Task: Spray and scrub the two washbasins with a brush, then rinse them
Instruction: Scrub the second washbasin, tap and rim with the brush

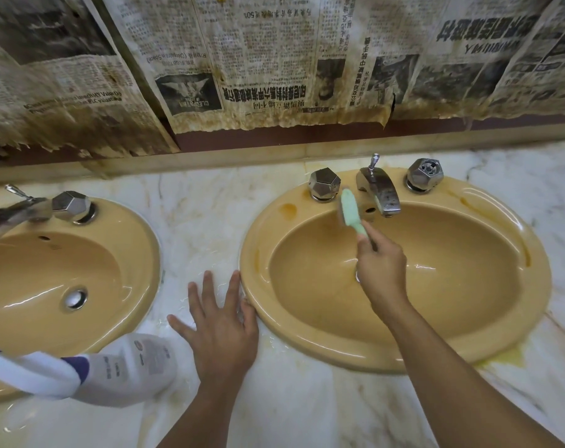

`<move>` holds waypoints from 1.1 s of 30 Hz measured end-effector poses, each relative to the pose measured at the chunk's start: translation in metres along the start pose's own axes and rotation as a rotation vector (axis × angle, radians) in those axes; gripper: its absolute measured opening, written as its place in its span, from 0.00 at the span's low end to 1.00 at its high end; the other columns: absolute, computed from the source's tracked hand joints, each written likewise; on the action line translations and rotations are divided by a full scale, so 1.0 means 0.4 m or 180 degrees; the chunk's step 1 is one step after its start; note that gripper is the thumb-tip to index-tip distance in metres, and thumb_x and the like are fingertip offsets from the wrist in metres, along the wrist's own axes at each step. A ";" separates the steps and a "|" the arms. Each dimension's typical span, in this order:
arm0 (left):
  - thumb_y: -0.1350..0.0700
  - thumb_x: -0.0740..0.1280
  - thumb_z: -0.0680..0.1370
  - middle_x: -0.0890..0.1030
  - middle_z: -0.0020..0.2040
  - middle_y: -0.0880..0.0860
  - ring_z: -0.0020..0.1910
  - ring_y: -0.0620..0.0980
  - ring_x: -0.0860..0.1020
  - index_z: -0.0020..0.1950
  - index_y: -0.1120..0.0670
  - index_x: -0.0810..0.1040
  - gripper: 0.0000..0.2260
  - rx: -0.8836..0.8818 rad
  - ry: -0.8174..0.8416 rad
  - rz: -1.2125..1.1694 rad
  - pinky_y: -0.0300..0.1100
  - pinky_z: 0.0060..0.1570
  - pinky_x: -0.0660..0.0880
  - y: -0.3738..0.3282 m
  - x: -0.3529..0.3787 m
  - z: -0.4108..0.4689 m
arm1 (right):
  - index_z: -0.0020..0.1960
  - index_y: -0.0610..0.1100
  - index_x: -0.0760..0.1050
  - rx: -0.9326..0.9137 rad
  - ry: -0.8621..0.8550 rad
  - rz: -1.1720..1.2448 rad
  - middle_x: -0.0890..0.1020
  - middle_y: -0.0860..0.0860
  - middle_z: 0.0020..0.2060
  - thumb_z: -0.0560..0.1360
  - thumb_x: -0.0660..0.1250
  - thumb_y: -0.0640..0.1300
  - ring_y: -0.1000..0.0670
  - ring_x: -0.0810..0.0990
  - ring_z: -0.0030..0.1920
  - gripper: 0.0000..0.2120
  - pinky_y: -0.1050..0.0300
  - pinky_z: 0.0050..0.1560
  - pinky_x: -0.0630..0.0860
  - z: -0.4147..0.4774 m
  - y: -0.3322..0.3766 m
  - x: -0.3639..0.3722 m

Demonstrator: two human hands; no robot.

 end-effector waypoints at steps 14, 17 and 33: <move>0.41 0.49 0.84 0.52 0.84 0.49 0.83 0.52 0.44 0.81 0.36 0.58 0.24 -0.0007 0.0000 -0.0011 0.74 0.74 0.42 -0.002 -0.001 0.000 | 0.51 0.48 0.77 0.1959 0.0063 0.2334 0.68 0.50 0.31 0.84 0.56 0.38 0.55 0.60 0.24 0.12 0.62 0.24 0.55 0.061 0.110 0.102; 0.40 0.49 0.83 0.53 0.84 0.49 0.83 0.53 0.45 0.81 0.36 0.59 0.25 0.0003 -0.0021 0.0005 0.75 0.73 0.45 -0.002 0.001 0.001 | 0.53 0.46 0.77 0.2016 -0.0048 0.2408 0.68 0.50 0.30 0.82 0.55 0.36 0.55 0.60 0.22 0.12 0.64 0.22 0.54 0.115 0.128 0.106; 0.41 0.50 0.83 0.54 0.84 0.49 0.83 0.53 0.46 0.81 0.36 0.60 0.25 0.0014 -0.0060 -0.0007 0.75 0.73 0.45 -0.001 0.004 0.000 | 0.60 0.50 0.79 0.1983 0.0222 0.2198 0.68 0.50 0.30 0.84 0.58 0.42 0.54 0.60 0.24 0.12 0.62 0.23 0.55 0.030 0.068 0.102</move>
Point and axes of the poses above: each hand's wrist, its own z-axis towards the middle knuckle, its own x-axis out of the palm, y = z × x, the point moved 2 cm from there along z, towards the middle knuckle
